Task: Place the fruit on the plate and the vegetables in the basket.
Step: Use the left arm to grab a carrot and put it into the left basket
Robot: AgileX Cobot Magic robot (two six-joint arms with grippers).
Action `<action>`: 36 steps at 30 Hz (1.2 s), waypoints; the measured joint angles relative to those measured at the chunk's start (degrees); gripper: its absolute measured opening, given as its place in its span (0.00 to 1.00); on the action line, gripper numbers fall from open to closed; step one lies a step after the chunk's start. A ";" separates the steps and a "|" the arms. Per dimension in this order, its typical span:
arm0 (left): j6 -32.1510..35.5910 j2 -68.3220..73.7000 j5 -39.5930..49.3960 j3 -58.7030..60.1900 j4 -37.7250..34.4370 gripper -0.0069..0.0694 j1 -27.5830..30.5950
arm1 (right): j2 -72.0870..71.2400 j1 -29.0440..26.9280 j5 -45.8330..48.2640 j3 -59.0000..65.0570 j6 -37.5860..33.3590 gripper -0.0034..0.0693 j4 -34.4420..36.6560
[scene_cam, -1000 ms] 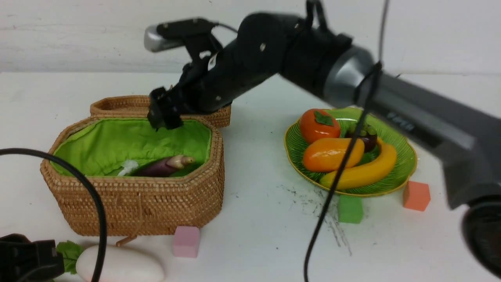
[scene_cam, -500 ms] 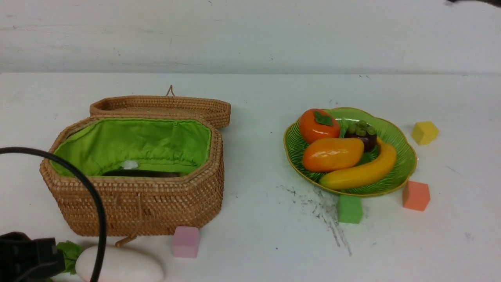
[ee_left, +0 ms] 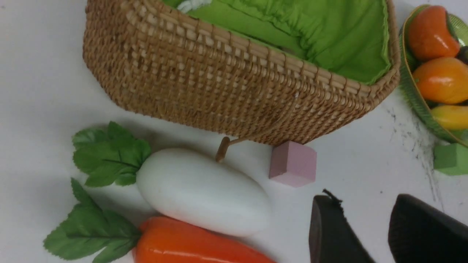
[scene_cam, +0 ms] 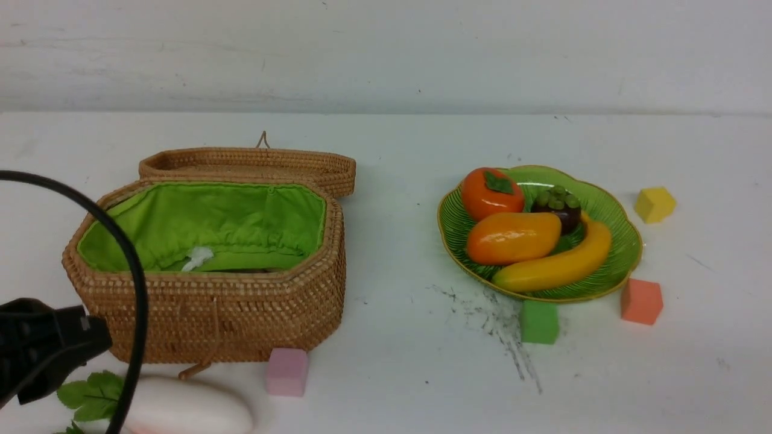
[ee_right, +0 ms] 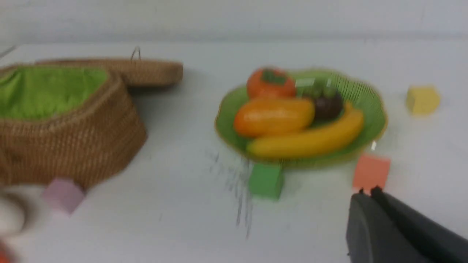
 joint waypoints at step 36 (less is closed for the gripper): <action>0.00 0.00 -2.42 0.00 0.31 0.40 0.00 | -4.96 -0.04 2.40 1.01 -6.43 0.04 -3.53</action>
